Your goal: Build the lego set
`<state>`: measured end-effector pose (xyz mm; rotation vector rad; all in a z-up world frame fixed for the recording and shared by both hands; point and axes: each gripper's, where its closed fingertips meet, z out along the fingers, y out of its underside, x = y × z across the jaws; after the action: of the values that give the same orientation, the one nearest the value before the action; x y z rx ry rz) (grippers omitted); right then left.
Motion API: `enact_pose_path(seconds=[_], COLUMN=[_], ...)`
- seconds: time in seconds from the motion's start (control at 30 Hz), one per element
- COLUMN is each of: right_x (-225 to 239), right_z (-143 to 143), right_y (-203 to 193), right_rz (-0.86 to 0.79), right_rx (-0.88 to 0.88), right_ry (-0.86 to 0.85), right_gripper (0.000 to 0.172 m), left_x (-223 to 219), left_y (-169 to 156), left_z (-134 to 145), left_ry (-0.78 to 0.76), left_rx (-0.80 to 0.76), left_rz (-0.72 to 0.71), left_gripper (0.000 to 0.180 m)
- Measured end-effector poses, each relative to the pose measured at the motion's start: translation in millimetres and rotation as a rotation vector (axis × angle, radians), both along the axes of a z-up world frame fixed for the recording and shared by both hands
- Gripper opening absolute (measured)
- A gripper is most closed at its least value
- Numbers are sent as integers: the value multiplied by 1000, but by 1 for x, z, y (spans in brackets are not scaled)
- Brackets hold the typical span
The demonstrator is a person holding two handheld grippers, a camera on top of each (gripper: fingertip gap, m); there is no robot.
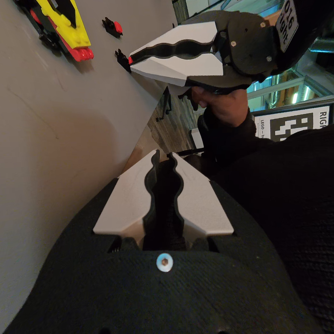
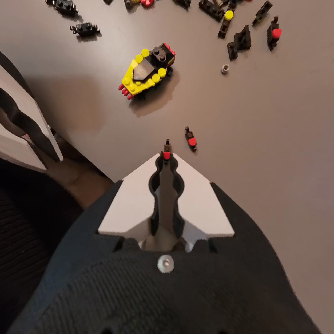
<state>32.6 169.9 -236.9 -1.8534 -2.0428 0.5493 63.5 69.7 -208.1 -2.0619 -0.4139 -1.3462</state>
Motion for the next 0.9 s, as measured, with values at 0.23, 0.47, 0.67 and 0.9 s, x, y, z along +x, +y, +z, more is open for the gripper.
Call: enact_pose_path(seconds=[0.23,0.47,0.67,0.9], right_x=[1,1,1,1], right_z=[-1,-3,0,13], right_y=[0,-1,-5,2], right_rz=[59,84,87,117], right_rx=[19,21,-40,35], right_ry=[-156,-237,-152,-64], right_gripper=[6,6,18,24], left_x=[-1,-3,-6,-3], left_y=[-1,-7,-10,-9], left_z=[4,12,16,15], left_ry=[-14,-41,-58,-58], left_rx=[10,29,40,33], left_rz=[3,-2,7,-2], left_gripper=[9,9,9,9])
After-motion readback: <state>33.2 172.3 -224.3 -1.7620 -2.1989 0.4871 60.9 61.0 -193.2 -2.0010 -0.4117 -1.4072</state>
